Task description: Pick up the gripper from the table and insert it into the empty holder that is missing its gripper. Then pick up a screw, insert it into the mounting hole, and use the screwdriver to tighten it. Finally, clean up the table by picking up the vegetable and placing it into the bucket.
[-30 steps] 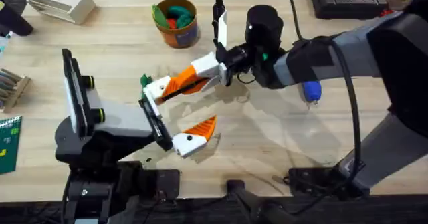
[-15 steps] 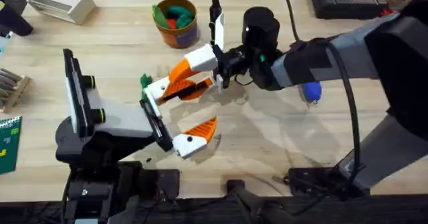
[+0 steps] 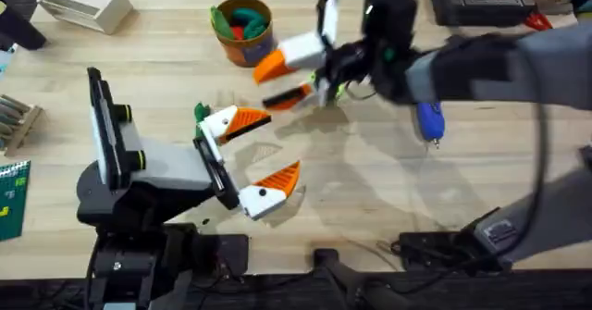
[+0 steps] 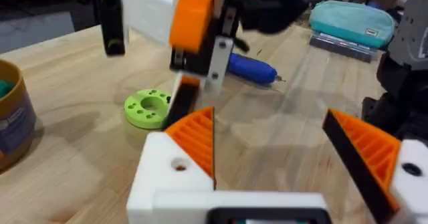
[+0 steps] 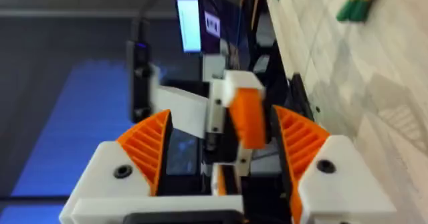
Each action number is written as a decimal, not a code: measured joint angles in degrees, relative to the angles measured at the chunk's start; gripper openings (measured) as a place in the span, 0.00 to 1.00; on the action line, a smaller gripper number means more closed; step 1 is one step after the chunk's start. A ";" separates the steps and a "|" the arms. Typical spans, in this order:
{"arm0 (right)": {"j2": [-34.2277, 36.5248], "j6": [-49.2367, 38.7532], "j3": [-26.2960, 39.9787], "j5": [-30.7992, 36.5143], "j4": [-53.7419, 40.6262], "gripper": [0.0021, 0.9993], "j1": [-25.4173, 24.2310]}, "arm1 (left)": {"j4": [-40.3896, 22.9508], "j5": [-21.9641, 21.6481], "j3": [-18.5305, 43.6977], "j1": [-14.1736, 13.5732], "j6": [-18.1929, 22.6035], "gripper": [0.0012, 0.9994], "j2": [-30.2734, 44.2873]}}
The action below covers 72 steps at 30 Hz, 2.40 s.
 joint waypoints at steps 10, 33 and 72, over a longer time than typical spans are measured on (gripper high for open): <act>-12.61 -31.45 13.18 7.52 -55.59 0.81 -10.21 | 0.00 0.00 0.00 0.00 0.00 0.99 0.00; -13.21 -67.35 48.08 72.59 -115.93 0.81 0.25 | 0.00 0.00 0.00 0.02 0.00 0.99 0.01; 5.90 -66.41 42.13 84.36 -105.11 0.75 3.56 | 0.00 0.00 0.00 0.01 0.00 0.99 0.01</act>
